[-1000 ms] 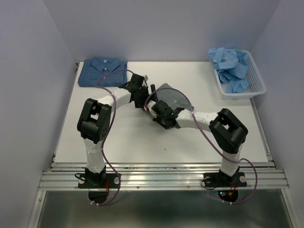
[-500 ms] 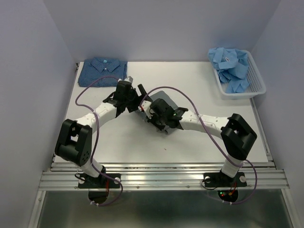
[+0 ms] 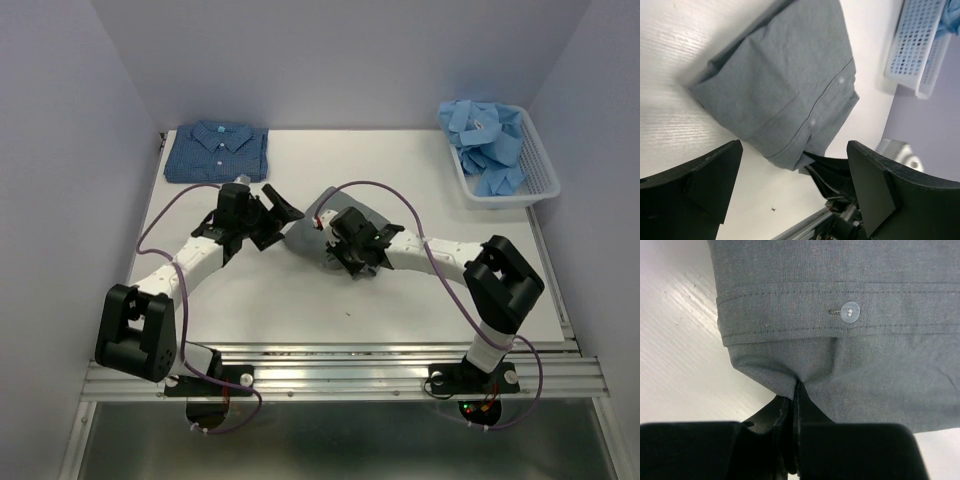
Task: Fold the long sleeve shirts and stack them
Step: Fold the shirt
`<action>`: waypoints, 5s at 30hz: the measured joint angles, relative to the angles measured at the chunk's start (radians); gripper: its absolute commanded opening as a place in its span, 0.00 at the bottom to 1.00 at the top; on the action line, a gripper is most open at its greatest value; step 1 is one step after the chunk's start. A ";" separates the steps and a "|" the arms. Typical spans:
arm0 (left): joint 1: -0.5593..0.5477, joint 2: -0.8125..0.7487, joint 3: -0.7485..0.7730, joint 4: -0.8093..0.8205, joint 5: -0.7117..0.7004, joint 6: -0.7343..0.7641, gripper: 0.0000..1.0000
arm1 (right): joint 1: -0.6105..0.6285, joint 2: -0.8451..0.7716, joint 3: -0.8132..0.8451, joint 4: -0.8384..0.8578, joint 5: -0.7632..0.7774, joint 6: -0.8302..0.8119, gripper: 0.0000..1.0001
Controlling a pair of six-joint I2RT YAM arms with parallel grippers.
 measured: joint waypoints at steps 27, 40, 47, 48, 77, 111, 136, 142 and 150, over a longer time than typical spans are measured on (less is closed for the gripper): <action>-0.060 -0.067 -0.288 0.281 0.093 -0.198 0.99 | 0.003 -0.050 -0.005 0.029 -0.193 0.097 0.01; -0.150 0.182 -0.210 0.404 0.111 -0.269 0.99 | 0.004 -0.065 -0.005 0.032 -0.277 0.093 0.01; -0.201 0.303 -0.112 0.460 0.122 -0.285 0.88 | 0.014 -0.066 -0.005 0.046 -0.306 0.092 0.01; -0.204 0.324 -0.097 0.464 0.128 -0.286 0.79 | 0.017 -0.066 -0.005 0.047 -0.306 0.092 0.01; -0.171 0.362 0.314 0.010 -0.123 0.192 0.00 | 0.026 -0.507 -0.097 0.086 -0.121 0.181 1.00; -0.446 0.553 0.464 0.031 -1.402 1.398 0.00 | 0.026 -0.632 -0.191 0.076 0.212 0.205 1.00; -0.639 0.801 0.906 -0.451 -0.982 0.996 0.99 | 0.010 -0.789 -0.195 0.032 0.415 0.187 1.00; -0.670 0.774 0.906 -0.447 -0.726 0.884 0.99 | 0.016 -0.835 -0.143 -0.065 0.401 0.213 1.00; -0.705 0.670 0.906 -0.368 -0.376 0.755 0.99 | 0.029 -0.970 -0.122 -0.013 0.464 0.227 1.00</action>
